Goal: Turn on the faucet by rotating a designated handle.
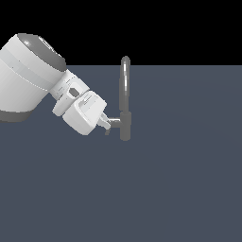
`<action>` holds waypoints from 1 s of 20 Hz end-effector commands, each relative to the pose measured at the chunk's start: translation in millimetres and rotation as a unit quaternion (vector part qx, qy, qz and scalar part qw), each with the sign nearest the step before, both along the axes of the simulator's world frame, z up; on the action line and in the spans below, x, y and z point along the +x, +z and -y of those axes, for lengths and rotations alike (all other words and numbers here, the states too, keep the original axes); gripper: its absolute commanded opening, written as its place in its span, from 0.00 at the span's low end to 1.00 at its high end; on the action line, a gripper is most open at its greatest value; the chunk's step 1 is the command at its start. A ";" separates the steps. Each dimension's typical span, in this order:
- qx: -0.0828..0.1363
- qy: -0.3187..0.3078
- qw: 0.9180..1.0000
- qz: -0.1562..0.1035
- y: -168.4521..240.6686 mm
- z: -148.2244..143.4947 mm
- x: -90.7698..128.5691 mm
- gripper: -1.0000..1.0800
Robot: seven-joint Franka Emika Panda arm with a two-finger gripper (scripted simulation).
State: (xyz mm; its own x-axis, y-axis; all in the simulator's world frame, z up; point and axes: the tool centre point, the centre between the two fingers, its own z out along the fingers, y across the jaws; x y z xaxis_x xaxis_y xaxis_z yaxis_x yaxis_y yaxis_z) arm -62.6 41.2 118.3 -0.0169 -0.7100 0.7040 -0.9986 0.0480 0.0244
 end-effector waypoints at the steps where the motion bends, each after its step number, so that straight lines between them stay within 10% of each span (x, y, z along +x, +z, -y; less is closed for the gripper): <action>1: -0.002 -0.001 1.000 -0.012 -16.4 -1.1 -13.4 0.00; 20: -0.003 0.001 1.000 0.006 -50.5 0.8 19.7 0.00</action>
